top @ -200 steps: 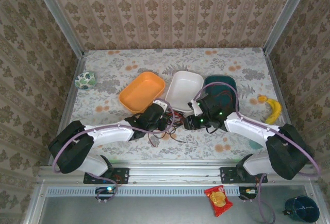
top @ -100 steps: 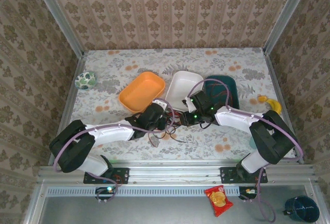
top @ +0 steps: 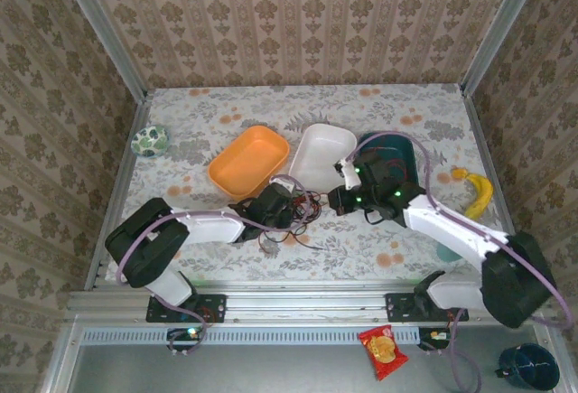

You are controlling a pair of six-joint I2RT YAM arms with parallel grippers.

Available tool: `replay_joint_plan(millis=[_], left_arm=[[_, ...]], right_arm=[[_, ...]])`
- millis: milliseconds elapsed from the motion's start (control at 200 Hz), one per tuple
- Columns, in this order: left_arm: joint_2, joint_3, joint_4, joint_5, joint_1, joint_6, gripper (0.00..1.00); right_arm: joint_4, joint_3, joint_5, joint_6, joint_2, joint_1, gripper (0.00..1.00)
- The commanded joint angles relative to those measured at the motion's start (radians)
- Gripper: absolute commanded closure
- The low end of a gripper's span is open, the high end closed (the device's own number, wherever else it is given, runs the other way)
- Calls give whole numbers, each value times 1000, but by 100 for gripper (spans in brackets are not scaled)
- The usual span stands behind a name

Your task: Untangle the cables

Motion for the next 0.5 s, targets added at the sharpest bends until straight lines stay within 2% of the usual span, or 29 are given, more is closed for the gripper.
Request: replay_joint_plan(millis=[0,290,495], left_arm=[[43,6,-38,-15,12,-25,100],[34,-3,-56,-16,11,-27,100],[20,-17,-59,-21,12,-34,100]], right_arm=[[-81,-11,106,8,-100,-42,100],[-94,37,442,56,-324,-120,100],[-102,106,603,39,-406,-159,100]])
